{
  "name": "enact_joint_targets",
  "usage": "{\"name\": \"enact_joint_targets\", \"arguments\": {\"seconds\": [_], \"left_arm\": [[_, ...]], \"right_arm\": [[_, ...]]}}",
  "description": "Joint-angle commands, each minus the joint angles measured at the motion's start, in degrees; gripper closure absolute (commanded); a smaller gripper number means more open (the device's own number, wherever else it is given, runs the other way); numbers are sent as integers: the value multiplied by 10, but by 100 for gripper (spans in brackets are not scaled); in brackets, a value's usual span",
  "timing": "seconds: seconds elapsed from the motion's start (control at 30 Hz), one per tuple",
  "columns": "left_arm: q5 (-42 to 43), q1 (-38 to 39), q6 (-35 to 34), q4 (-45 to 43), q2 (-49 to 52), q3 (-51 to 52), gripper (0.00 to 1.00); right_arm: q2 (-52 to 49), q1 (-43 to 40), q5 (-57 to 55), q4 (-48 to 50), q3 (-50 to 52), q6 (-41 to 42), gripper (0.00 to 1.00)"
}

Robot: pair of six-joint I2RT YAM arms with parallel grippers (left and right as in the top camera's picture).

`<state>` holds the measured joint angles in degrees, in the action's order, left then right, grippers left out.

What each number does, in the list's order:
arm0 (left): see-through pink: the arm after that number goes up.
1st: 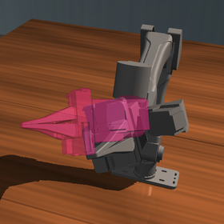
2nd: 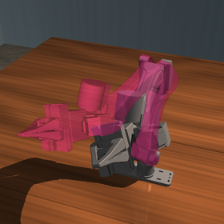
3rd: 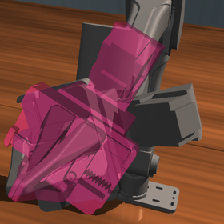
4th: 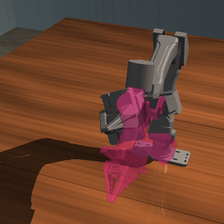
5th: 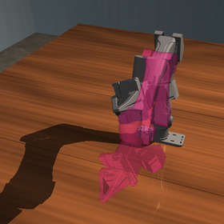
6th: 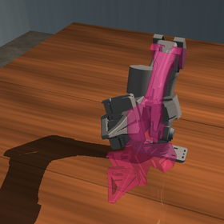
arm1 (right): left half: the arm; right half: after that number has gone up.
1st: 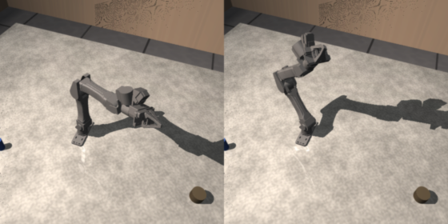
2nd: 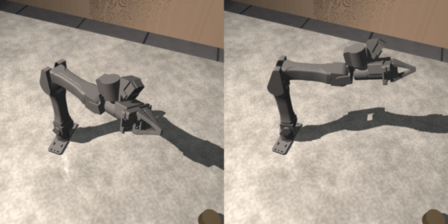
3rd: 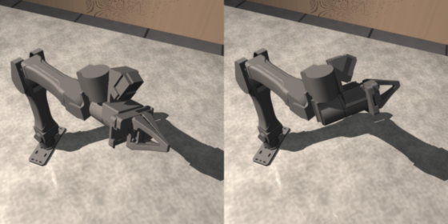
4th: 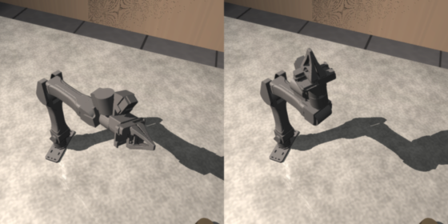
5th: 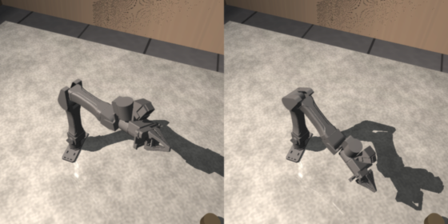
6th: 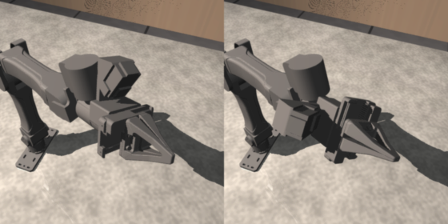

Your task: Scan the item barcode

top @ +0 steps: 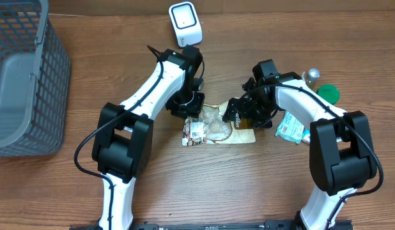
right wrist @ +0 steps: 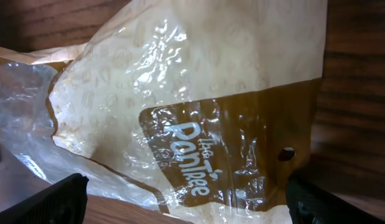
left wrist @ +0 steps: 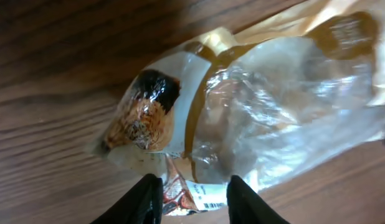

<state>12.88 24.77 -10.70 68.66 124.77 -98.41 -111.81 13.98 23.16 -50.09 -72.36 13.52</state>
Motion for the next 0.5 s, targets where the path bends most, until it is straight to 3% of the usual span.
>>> {"name": "enact_joint_targets", "arguments": {"seconds": [0.0,0.3,0.47], "left_arm": [[5,5,3,-15,4,36,66],[5,3,-16,-57,4,87,67],[5,3,-16,-59,4,87,67]], "right_arm": [[6,3,5,4,11,15,1],[6,5,7,24,29,17,1],[6,7,73,75,61,17,1]]}}
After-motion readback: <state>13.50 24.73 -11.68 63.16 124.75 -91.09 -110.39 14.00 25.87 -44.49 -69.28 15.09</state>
